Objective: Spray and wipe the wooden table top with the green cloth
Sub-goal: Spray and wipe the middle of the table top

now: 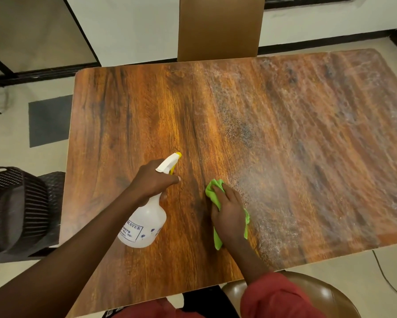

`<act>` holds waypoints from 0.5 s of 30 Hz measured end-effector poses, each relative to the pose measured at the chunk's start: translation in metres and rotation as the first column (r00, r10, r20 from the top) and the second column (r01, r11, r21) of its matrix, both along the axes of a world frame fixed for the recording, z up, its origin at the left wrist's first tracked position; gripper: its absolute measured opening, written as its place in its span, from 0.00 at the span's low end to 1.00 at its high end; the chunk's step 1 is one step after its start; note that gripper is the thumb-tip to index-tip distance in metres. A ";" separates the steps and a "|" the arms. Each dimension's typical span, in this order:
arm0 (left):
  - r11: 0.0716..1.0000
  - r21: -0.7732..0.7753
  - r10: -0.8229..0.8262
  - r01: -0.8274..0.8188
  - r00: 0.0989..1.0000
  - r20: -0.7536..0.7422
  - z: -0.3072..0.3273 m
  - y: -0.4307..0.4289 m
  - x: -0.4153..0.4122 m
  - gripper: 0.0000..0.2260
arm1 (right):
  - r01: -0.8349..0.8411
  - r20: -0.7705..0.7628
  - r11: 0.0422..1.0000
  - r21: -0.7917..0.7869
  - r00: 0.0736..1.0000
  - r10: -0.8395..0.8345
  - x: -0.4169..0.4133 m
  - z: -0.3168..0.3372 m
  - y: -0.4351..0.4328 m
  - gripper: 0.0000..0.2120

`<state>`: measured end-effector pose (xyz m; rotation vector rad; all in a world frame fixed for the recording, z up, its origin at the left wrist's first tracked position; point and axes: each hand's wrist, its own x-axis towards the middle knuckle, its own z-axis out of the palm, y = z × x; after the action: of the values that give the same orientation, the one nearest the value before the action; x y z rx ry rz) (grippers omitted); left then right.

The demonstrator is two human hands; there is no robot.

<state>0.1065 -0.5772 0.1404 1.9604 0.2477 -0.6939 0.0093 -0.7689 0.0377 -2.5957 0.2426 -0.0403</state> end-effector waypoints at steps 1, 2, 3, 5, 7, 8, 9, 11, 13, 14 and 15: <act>1.000 0.003 0.005 -0.005 1.000 0.006 0.000 0.001 0.001 0.15 | -0.031 0.010 0.999 -0.019 0.999 0.031 0.006 0.002 0.006 0.25; 1.000 0.005 0.012 -0.012 1.000 0.011 -0.001 0.002 0.002 0.14 | -0.101 0.023 0.993 -0.056 0.994 0.102 0.008 0.003 0.013 0.25; 1.000 0.005 0.017 -0.017 1.000 0.011 -0.002 0.002 0.001 0.14 | -0.200 0.020 0.975 -0.093 0.979 0.203 0.005 0.004 0.020 0.25; 1.000 -0.002 0.015 -0.015 1.000 0.002 -0.002 0.001 0.000 0.14 | -0.367 -0.003 0.919 -0.143 0.929 0.370 -0.007 0.004 0.020 0.24; 1.000 -0.011 0.015 -0.015 1.000 -0.003 0.000 0.001 0.002 0.14 | -0.352 0.002 0.925 -0.144 0.934 0.356 0.001 0.006 -0.001 0.24; 1.000 -0.013 0.021 -0.021 1.000 -0.003 0.001 0.002 0.003 0.14 | -0.283 -0.006 0.951 -0.121 0.959 0.284 0.011 0.007 -0.013 0.24; 1.000 -0.011 0.028 -0.028 1.000 -0.003 0.001 0.004 0.005 0.14 | -0.196 -0.021 0.976 -0.100 0.981 0.195 0.023 0.008 -0.022 0.23; 1.000 0.001 0.030 -0.030 1.000 -0.001 -0.002 0.010 0.006 0.16 | -0.078 -0.041 0.992 -0.099 0.996 0.074 0.038 0.010 -0.025 0.22; 0.999 0.016 0.028 -0.028 1.000 -0.004 -0.006 0.012 0.005 0.18 | -0.130 -0.025 0.983 -0.126 0.991 0.128 0.034 0.012 -0.008 0.23; 0.999 0.015 0.033 -0.033 0.999 -0.007 -0.007 0.012 0.005 0.18 | -0.197 -0.013 0.970 -0.144 0.980 0.197 0.028 0.011 0.002 0.24; 0.999 0.008 0.041 -0.041 0.999 -0.009 -0.007 0.011 0.005 0.17 | -0.273 -0.014 0.949 -0.157 0.961 0.275 0.020 0.011 0.011 0.24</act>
<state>0.1119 -0.5658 0.1330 1.9549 0.2952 -0.6761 0.0290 -0.7582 0.0482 -2.7614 -0.1324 0.0304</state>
